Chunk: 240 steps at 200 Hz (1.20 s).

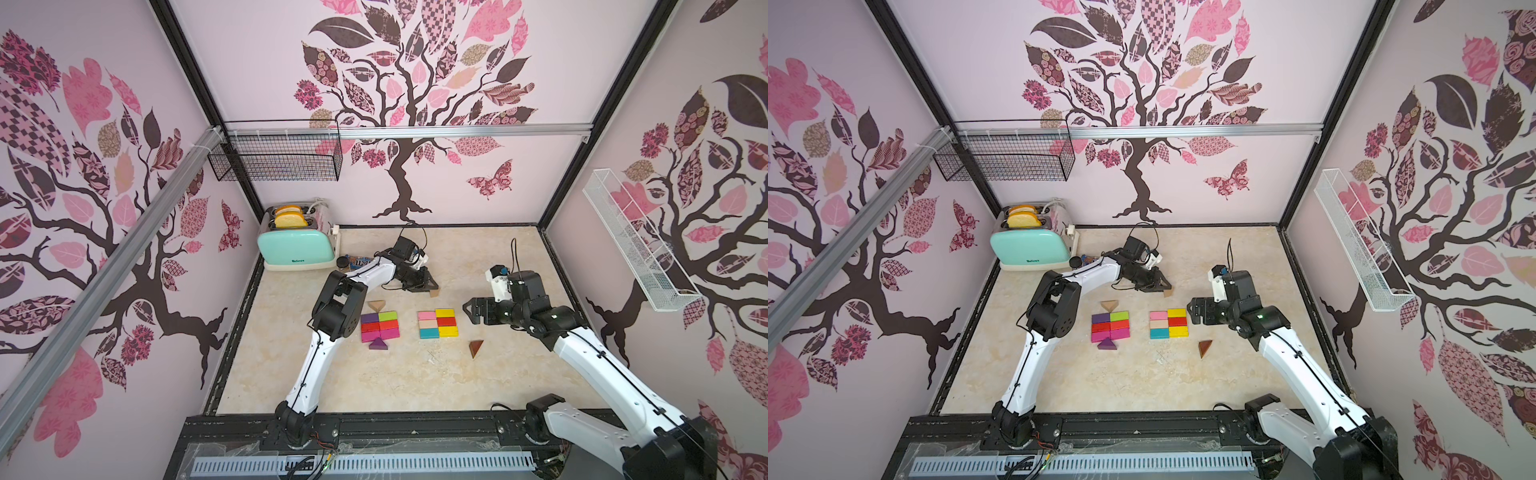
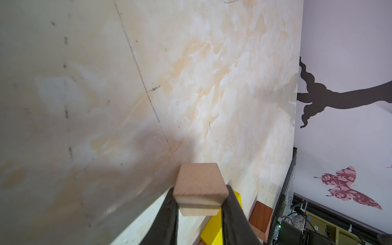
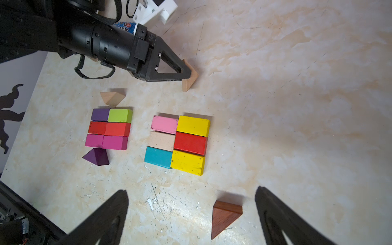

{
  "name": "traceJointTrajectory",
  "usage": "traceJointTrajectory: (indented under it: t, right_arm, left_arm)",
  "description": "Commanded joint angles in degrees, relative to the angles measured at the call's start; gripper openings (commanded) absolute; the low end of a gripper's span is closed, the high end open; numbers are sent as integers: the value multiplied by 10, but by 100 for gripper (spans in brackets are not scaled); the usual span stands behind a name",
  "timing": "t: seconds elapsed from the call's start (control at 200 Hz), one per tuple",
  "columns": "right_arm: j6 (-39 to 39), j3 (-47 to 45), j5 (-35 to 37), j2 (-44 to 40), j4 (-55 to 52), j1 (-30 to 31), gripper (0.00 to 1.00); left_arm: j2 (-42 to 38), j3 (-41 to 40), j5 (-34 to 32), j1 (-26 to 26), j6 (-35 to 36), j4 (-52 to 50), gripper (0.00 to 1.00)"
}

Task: Assemble a piece of candy with building blocks
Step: Adjust the building block at the center of the board.

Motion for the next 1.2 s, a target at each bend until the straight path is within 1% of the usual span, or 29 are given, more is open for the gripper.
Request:
traceJointTrajectory:
  t: [0.0,0.08,0.09,0.115,0.21,0.295,0.425,0.58,0.66,0.87,0.98,1.05,1.165,1.195]
  right_arm:
    - [1,11,5,-2,8,-3,97]
    - [1,12,4,2,10,-3,97]
    - [1,12,4,2,10,-3,97]
    - [0,11,4,2,11,-3,97]
    - [-1,15,4,5,12,-3,97]
    - [-2,17,5,7,12,-3,97]
    - [-2,19,4,10,13,-4,97]
    - [-2,21,3,13,15,-3,97]
    - [-2,22,3,15,15,-3,97]
    - [-2,24,3,13,13,-3,97]
    - [-1,24,4,13,12,-3,97]
    - [-1,22,4,14,14,-3,97]
    - [-1,18,3,21,20,-3,97]
    - [0,18,3,23,21,-3,97]
  left_arm:
    - [24,12,8,-2,-6,-16,29]
    - [27,12,-4,-2,0,-29,37]
    - [27,27,-5,-2,1,-31,38]
    - [28,34,-9,-2,2,-35,40]
    - [25,37,-29,-2,6,-44,41]
    - [27,46,-50,-2,15,-61,45]
    - [21,45,-79,0,20,-71,46]
    - [14,42,-91,2,27,-71,48]
    - [12,42,-93,4,29,-73,51]
    - [8,39,-109,10,35,-79,50]
    - [7,34,-112,11,39,-79,47]
    - [2,25,-111,11,36,-68,43]
    - [-8,21,-99,11,36,-61,43]
    - [-14,0,-98,12,36,-59,43]
